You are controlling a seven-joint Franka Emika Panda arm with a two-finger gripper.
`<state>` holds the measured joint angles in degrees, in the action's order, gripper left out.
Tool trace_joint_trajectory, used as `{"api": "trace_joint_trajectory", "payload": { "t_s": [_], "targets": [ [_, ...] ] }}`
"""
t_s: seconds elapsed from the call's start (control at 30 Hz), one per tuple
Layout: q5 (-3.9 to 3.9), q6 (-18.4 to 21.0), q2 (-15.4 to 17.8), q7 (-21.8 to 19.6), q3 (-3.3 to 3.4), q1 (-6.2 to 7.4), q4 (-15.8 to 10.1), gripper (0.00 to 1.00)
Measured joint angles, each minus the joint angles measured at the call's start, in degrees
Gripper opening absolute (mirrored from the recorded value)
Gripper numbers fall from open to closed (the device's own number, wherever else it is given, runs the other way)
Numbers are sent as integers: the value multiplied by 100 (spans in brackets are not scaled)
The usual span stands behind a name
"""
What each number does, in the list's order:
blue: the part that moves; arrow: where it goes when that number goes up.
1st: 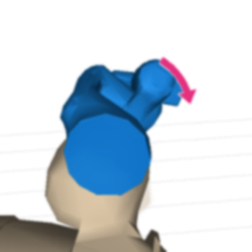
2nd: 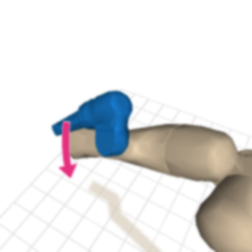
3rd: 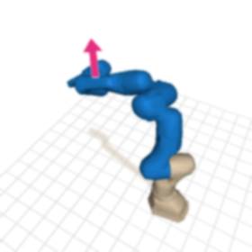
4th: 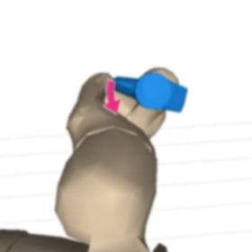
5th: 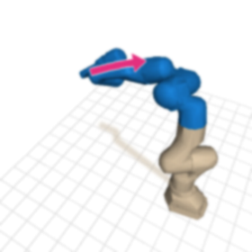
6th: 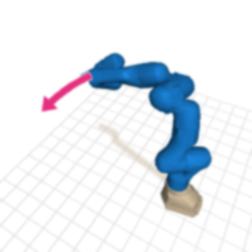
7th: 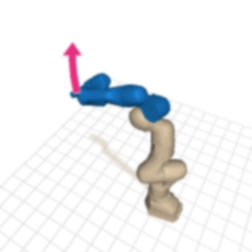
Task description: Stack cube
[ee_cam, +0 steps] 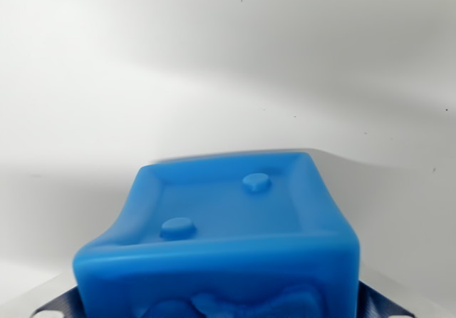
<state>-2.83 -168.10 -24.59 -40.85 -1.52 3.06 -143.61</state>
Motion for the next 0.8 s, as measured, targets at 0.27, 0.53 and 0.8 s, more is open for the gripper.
{"api": "trace_joint_trajectory", "payload": {
  "t_s": [0.27,0.53,0.8],
  "targets": [
    [1,158,217,5,-14,-9,-57,0],
    [12,357,485,17,-40,-30,-122,0],
    [57,628,837,46,-68,-44,-194,0]
  ]
}}
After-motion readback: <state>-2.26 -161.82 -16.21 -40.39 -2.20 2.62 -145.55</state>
